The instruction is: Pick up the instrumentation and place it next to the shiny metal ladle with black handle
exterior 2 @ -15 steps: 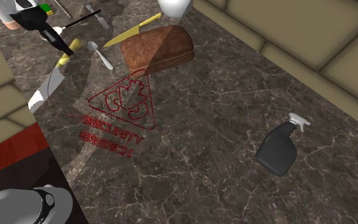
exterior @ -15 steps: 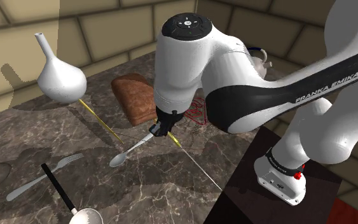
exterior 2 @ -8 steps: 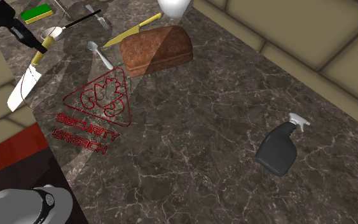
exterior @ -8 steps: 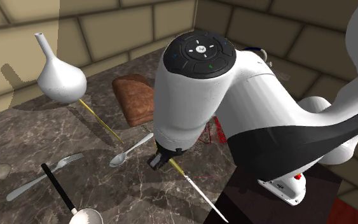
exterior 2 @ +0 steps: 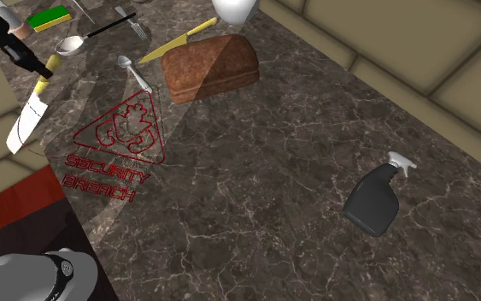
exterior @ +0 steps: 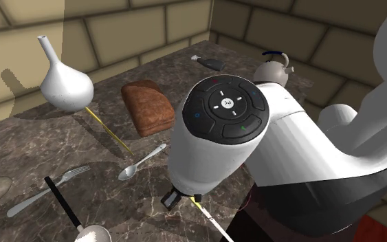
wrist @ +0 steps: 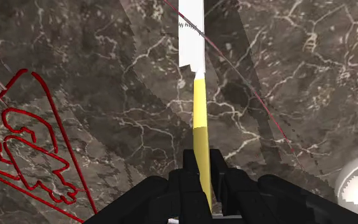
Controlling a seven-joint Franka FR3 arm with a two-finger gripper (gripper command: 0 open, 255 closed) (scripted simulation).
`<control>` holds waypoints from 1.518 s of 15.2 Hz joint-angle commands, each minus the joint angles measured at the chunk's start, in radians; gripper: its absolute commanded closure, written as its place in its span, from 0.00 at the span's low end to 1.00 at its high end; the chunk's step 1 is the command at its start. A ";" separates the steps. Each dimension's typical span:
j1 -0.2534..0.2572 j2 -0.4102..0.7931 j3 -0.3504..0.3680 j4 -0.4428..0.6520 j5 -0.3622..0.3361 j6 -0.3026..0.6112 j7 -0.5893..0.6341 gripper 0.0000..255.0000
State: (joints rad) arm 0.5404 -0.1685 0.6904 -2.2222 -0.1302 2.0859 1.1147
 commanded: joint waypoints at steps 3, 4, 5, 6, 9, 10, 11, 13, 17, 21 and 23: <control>-0.003 0.028 0.011 -0.033 -0.024 0.052 0.029 1.00; -0.004 0.036 0.013 -0.040 -0.031 0.065 0.036 1.00; -0.005 0.044 0.015 -0.047 -0.038 0.077 0.043 1.00; -0.006 0.052 0.017 -0.054 -0.046 0.090 0.051 1.00; -0.010 0.080 0.023 -0.073 -0.073 0.126 0.077 1.00; -0.011 0.089 0.025 -0.079 -0.082 0.138 0.086 1.00; -0.012 0.100 0.026 -0.084 -0.093 0.150 0.095 1.00; -0.014 0.121 0.029 -0.095 -0.115 0.174 0.115 1.00; -0.016 0.151 0.031 -0.107 -0.149 0.204 0.145 1.00; -0.016 0.151 0.031 -0.107 -0.149 0.204 0.145 1.00; -0.016 0.151 0.031 -0.107 -0.149 0.204 0.145 1.00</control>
State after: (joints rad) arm 0.5247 -0.0173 0.7215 -2.3293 -0.2790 2.2899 1.2598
